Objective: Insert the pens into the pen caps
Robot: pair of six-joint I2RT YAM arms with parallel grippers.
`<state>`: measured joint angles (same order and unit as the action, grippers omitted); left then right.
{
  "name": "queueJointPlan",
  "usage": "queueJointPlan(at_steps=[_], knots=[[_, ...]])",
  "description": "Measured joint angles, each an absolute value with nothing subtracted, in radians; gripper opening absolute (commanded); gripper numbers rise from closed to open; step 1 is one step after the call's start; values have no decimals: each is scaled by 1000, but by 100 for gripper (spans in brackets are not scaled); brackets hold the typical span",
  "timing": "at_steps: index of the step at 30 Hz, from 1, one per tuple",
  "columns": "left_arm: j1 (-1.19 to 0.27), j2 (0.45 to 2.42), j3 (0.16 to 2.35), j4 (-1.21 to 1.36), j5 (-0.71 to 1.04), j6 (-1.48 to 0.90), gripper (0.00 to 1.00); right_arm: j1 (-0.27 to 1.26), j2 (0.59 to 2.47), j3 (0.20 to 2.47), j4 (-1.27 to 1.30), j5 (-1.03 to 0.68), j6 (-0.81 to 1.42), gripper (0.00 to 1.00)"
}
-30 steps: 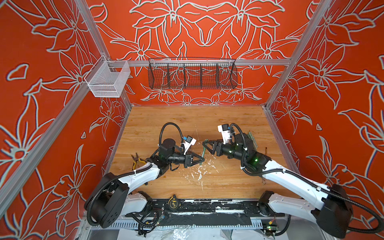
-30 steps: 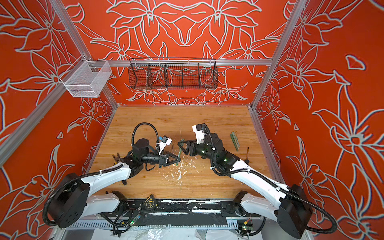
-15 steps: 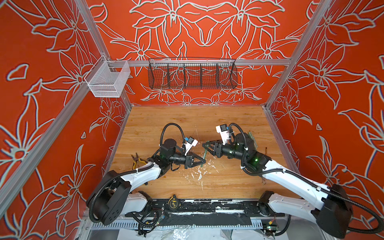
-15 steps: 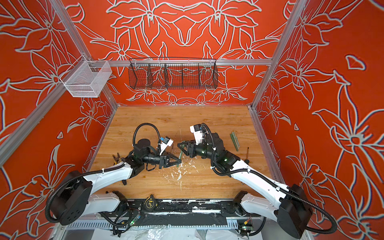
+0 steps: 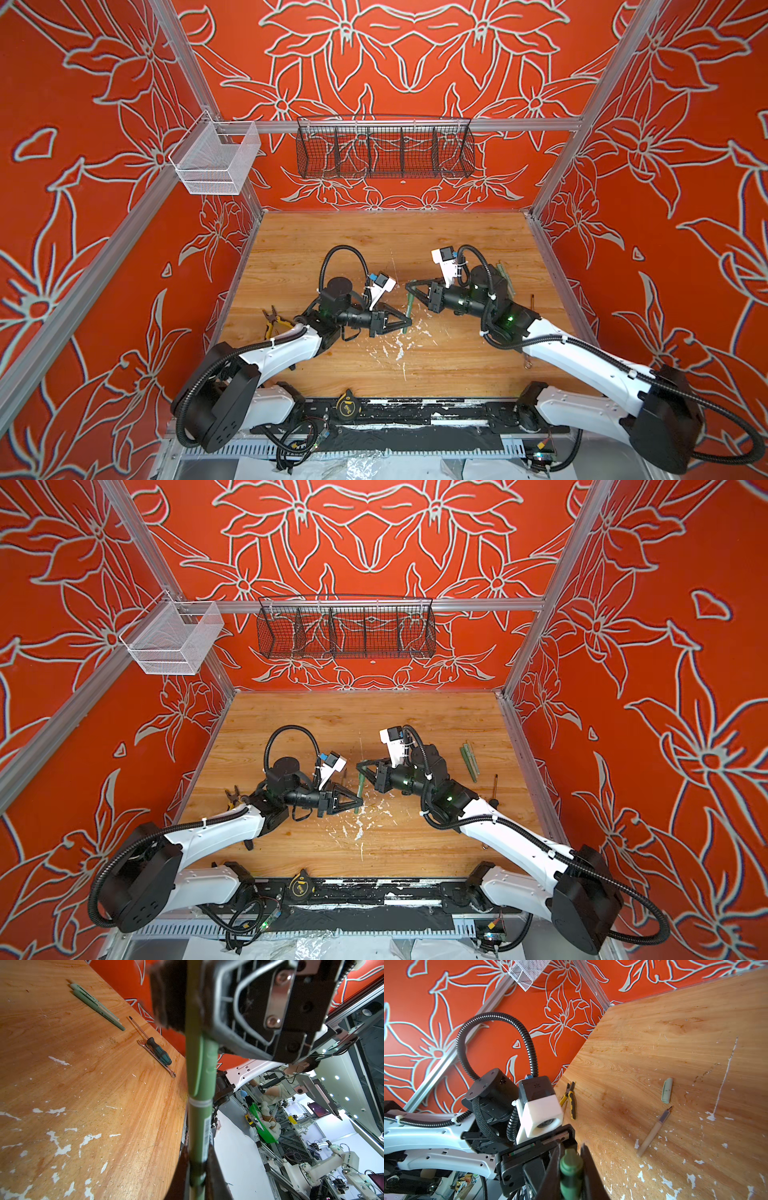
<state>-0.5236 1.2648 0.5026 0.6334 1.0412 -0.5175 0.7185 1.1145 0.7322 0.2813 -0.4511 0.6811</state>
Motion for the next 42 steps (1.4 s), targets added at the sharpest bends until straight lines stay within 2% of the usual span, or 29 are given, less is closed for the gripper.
queueJointPlan(at_steps=[8,16,42], knots=[[-527,1176,503,555,979,-469,0,744,1083,670,408,-432,693,0],[-530,1149,503,484,974,-419,0,801,1068,588,535,-344,698,0],[-468,1104,503,394,1067,-408,0,978,1168,471,860,-45,742,0]])
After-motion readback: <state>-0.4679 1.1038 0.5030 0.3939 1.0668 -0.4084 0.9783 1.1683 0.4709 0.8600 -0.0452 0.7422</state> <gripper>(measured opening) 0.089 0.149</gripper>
